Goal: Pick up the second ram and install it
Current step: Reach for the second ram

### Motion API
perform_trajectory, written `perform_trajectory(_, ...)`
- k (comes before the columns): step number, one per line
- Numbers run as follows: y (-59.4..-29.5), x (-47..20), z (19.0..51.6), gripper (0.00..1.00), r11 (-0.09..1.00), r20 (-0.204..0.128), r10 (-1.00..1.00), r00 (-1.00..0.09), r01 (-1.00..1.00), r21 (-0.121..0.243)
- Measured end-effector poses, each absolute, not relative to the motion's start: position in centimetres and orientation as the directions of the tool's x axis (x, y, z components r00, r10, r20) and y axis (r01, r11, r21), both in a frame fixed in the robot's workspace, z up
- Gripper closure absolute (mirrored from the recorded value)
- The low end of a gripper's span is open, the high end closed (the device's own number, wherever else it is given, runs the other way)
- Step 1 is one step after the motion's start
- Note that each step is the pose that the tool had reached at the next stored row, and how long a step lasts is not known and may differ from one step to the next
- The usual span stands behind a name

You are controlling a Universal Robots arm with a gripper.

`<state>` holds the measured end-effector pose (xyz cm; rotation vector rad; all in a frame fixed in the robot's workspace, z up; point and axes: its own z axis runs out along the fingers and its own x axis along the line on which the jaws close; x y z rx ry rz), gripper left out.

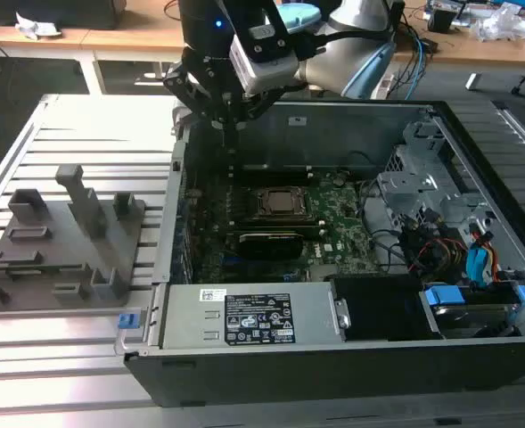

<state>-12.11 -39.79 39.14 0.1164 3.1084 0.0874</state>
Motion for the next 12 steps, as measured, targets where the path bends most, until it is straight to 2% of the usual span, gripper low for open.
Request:
perform_trajectory(3,-39.8,-12.5,39.1,0.89,0.996,-0.028,0.076,-0.997,0.074,0.057)
perform_trajectory(12,-39.8,-19.4,39.1,0.89,0.996,-0.031,0.075,-0.997,0.073,0.057)
